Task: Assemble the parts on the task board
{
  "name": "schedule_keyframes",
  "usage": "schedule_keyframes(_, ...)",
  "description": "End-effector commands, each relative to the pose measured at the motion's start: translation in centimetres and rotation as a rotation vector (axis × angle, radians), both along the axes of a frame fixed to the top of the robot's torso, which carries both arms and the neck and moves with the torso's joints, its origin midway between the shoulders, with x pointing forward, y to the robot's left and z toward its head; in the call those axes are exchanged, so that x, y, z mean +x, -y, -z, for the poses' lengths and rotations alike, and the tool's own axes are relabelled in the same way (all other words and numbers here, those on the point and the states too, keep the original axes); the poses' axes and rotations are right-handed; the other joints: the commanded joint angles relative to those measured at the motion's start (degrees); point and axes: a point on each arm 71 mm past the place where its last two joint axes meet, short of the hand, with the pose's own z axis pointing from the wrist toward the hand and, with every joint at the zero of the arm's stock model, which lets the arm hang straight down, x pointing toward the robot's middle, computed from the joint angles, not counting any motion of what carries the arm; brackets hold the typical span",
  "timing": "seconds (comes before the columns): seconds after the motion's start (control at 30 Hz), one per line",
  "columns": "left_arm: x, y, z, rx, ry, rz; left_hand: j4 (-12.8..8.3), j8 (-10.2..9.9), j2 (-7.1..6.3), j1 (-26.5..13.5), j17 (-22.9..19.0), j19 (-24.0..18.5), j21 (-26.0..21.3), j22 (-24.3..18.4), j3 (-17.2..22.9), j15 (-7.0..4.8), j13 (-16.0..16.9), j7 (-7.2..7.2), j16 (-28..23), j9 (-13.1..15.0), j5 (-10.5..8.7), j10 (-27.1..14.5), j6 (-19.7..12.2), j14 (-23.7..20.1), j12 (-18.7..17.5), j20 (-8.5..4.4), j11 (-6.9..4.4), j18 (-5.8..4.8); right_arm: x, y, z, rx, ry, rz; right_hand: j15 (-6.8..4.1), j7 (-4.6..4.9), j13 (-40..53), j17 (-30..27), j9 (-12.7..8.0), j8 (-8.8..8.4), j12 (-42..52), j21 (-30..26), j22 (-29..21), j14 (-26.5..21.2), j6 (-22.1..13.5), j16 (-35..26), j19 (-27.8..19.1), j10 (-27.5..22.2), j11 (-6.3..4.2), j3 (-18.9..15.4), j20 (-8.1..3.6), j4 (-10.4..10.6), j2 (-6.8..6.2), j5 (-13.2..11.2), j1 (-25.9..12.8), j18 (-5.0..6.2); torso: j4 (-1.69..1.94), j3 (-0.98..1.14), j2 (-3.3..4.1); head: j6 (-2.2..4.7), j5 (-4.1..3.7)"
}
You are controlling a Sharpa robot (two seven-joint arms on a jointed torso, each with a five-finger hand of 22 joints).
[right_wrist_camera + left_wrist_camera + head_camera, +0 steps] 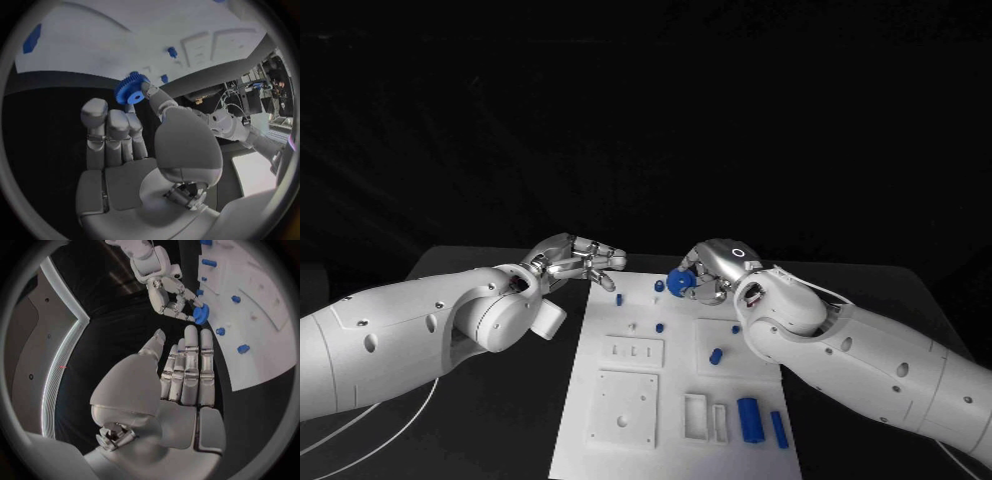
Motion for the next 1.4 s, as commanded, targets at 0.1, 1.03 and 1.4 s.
schedule_keyframes(0.1, -0.1, 0.4, -0.1, -0.004, 0.002, 0.021, -0.07, -0.19, 0.0, -0.14, -0.01, -0.34, 0.33, -0.25, -0.36, 0.25, 0.02, -0.01, -0.35, -0.06, 0.12, -0.33, -0.42, -0.13, -0.05, 0.21, 0.12, 1.02, -0.1, -1.4, 0.2, -0.013, 0.023, -0.01, -0.44, -0.05, 0.05, 0.02, 0.0, 0.34, -0.02, 0.17, 5.32, -0.06, 0.19, 0.02, 2.45, 0.25, -0.26, 0.05, -0.46, 0.37, -0.4, -0.19, 0.19, -0.54, 0.34, -0.15, 0.06, 0.11, 0.02)
schedule_keyframes(1.03, -0.1, 1.1, -0.1, -0.005, 0.0, 0.033, -0.14, -0.19, -0.01, -0.09, -0.01, -0.34, 0.37, -0.28, -0.33, 0.24, 0.02, -0.01, -0.34, -0.06, 0.2, -0.3, -0.39, -0.12, -0.05, 0.2, 0.12, 1.02, 0.9, -5.1, 3.8, -0.072, -0.052, -0.038, -0.4, 0.05, -0.11, -0.24, -0.04, 0.33, -0.32, -0.07, 5.28, -0.1, -0.18, -0.28, 2.39, 0.02, -0.2, 0.41, -0.43, 0.96, -0.52, -0.3, 0.2, -0.57, 0.16, -0.01, 0.19, -0.27, 0.53)
schedule_keyframes(1.4, -0.1, 1.2, -0.1, -0.004, -0.001, 0.034, -0.14, -0.19, -0.01, -0.09, -0.01, -0.34, 0.37, -0.28, -0.33, 0.24, 0.02, -0.01, -0.34, -0.06, 0.2, -0.3, -0.39, -0.12, -0.05, 0.2, 0.12, 1.02, 1.2, -5.2, 4.5, -0.072, -0.091, -0.037, 0.25, 0.93, -1.43, -0.87, -0.36, 0.44, -1.56, -1.37, 5.01, -0.16, -4.93, -1.06, 2.32, -0.86, 0.51, -6.17, 0.17, 8.23, -0.15, -5.99, -2.37, -0.08, 0.06, -0.03, 0.15, -0.34, 0.58)
